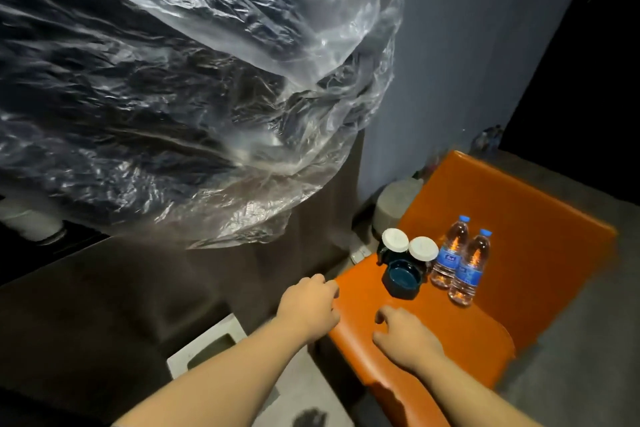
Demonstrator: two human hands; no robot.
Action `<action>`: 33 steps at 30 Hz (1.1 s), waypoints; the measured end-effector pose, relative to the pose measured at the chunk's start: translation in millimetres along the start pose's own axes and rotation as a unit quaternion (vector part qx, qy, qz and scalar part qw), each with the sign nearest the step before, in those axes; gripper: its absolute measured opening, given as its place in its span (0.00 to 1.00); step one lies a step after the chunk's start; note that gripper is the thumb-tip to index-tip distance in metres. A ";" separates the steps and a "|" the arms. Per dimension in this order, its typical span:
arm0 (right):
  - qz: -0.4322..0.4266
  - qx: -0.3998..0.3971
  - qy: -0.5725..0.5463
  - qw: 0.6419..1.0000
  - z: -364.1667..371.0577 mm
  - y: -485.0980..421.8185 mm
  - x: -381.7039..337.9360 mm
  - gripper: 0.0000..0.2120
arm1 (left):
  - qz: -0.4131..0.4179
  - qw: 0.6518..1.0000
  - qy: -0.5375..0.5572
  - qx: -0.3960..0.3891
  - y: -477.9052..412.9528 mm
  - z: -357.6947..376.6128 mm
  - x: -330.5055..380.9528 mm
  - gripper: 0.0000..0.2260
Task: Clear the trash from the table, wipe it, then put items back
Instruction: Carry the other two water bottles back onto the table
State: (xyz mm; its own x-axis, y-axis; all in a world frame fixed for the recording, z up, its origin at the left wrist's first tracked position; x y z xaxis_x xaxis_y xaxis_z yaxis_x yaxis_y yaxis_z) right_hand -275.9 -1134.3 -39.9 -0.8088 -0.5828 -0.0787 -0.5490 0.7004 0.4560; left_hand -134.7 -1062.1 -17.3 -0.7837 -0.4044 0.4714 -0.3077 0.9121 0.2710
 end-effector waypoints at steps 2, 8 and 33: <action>-0.006 -0.013 0.008 1.000 -4.2 -19.1 17.8 0.16 | -0.007 1.000 0.010 0.002 -23.7 2.3 11.5 0.16; -0.014 -0.050 0.005 0.999 -11.2 -68.6 51.1 0.17 | -0.029 0.999 0.016 -0.018 -82.5 12.0 22.9 0.17; 0.011 -0.058 -0.001 0.998 -50.7 -255.1 234.9 0.14 | -0.123 0.987 0.084 -0.060 -290.1 68.0 109.8 0.16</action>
State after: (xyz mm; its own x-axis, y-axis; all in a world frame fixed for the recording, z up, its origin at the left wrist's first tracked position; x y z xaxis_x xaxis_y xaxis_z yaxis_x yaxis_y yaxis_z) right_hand -315.1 -1470.7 -129.8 -0.8206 -0.5673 -0.0696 -0.5038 0.6603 0.5569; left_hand -168.2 -1366.5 -101.2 -0.5898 -0.6268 0.5092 -0.4032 0.7749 0.4867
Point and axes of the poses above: each hand's wrist, its own y-axis away from the middle knuckle, its own z-axis out of the palm, x = y × z, the point moved 3 cm from there along -y, towards the middle knuckle, and after that the axes turned 15 degrees about y, right-handed, at the moved point
